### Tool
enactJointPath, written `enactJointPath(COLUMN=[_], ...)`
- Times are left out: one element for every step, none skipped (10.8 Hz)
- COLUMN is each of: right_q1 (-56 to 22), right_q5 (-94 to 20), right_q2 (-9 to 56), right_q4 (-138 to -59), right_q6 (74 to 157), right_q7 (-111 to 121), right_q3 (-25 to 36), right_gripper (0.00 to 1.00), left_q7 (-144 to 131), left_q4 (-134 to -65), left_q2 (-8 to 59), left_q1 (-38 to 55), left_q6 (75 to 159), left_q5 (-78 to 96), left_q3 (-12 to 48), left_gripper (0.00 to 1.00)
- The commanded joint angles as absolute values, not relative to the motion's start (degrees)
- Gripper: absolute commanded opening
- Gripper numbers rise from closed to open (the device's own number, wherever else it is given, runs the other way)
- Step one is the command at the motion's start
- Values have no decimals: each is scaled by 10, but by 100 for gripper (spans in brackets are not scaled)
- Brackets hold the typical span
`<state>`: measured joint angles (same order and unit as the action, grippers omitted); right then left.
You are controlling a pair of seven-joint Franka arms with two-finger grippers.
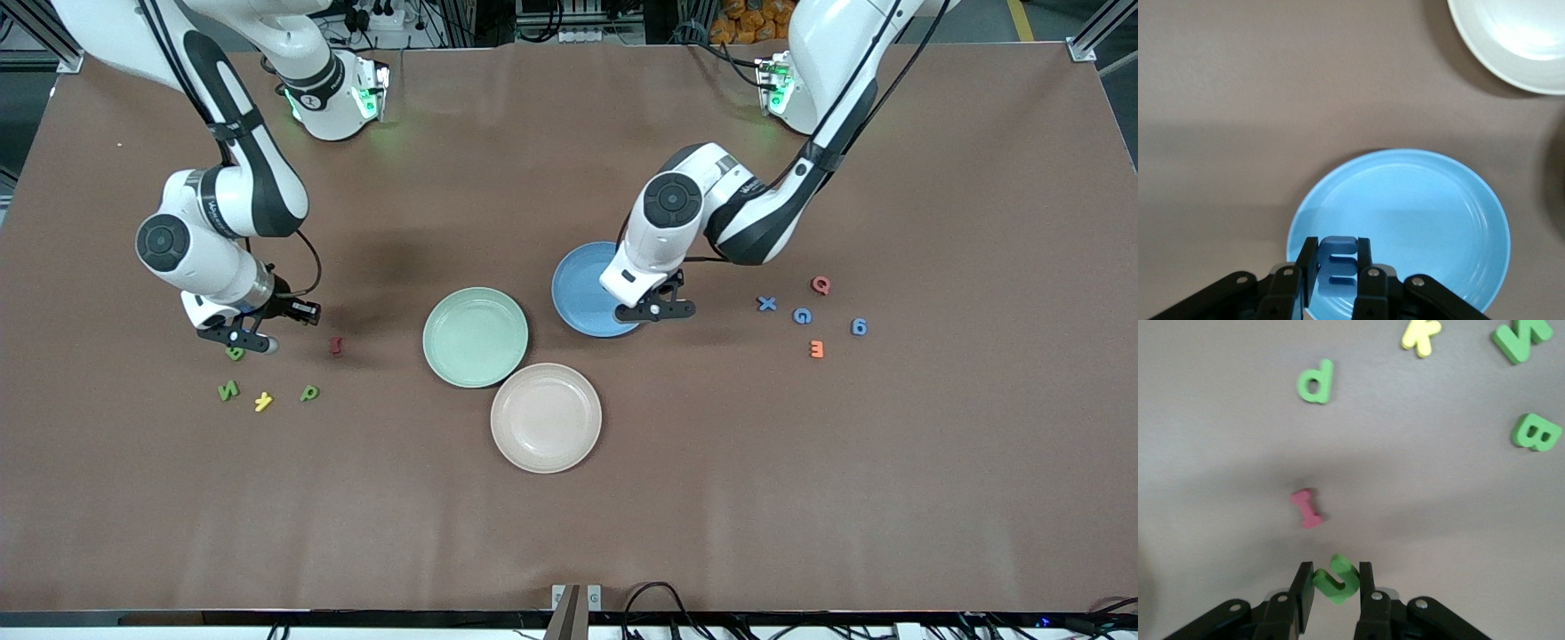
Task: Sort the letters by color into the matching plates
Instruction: 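Release the E on the blue plate while the right gripper carries u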
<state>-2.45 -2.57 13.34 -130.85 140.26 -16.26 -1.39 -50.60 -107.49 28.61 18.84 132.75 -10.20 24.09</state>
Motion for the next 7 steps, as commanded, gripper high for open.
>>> enactJointPath(right_q1=[-65,-80,-94,-111,-125,-141,-157], right_q5=[-39,-40,-41,-40,-41,-41,-40], right_q2=[137,140,147,154,163,176,188], right_q4=[-1263,-1256,-1246,-1236,-1224,-1210,-1194], right_q6=[1366,1366,1366,1366,1366,1366,1365], right_q7=[-213,-227,-244,-266,-284,-307,-332], right_q3=[-13,-13,-13,-13,-13,-13,-13], right_gripper=[27,27,27,27,27,27,27], left_q7=[-566,-588,-600,-608,-616,-626,-634], left_q4=[-1055,-1054,-1050,-1050,-1050,-1050,-1050], left_q2=[302,308,312,315,317,319,321], left_q1=[216,228,234,236,239,245,246], left_q6=[1317,1317,1317,1317,1317,1317,1317], left_q5=[-120,-120,-120,-120,-120,-120,-120], left_q3=[237,236,236,236,236,235,235], left_gripper=[0,0,0,0,0,0,0])
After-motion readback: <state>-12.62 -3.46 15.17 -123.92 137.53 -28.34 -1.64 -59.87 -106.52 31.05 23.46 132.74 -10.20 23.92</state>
